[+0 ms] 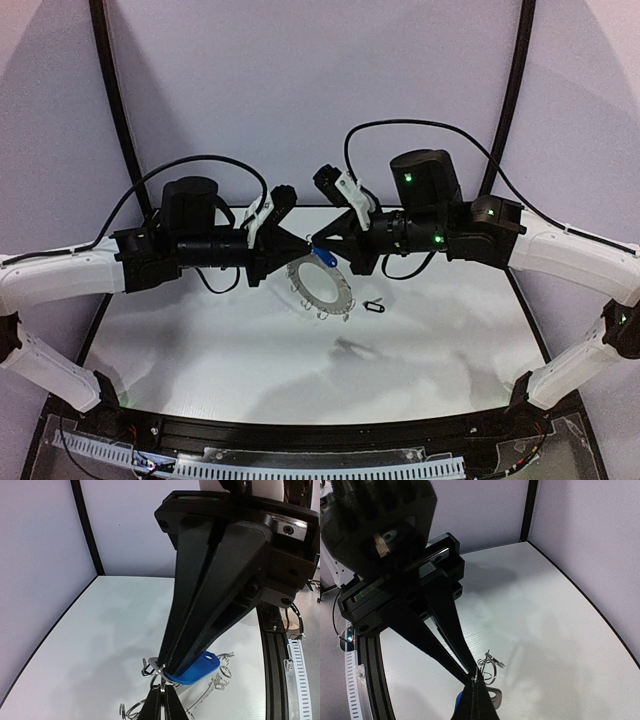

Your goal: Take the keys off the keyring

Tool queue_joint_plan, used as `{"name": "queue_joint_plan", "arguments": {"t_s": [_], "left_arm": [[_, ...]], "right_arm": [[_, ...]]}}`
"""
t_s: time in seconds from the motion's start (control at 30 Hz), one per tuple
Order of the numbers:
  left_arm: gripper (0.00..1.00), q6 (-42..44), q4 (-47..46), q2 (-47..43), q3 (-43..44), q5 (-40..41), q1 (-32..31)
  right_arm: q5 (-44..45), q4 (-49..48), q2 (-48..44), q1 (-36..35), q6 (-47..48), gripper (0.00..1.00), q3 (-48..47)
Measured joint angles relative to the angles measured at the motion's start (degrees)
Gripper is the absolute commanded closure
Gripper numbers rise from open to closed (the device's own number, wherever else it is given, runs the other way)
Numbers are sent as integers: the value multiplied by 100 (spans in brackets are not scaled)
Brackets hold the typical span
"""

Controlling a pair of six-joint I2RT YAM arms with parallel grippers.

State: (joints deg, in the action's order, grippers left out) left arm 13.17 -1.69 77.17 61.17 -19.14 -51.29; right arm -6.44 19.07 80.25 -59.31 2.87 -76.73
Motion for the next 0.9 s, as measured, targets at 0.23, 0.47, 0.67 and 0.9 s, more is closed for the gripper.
{"name": "queue_joint_plan", "arguments": {"t_s": [0.23,0.47,0.67,0.9], "left_arm": [[99,190,-107,-120,-151,17,0],[99,323,-387,-527,-557,81,-7],[99,341,-579,-592,-699,94,-17],[99,339,-645,-599,-756,55,-9]], "right_arm": [[245,-7,-31,-2,-90,100,44],[199,-280,-107,-9,-413,100,310],[-109,-710,-225,66,-680,100,640],[-577,-1196,-225,289,-1217,100,953]]}}
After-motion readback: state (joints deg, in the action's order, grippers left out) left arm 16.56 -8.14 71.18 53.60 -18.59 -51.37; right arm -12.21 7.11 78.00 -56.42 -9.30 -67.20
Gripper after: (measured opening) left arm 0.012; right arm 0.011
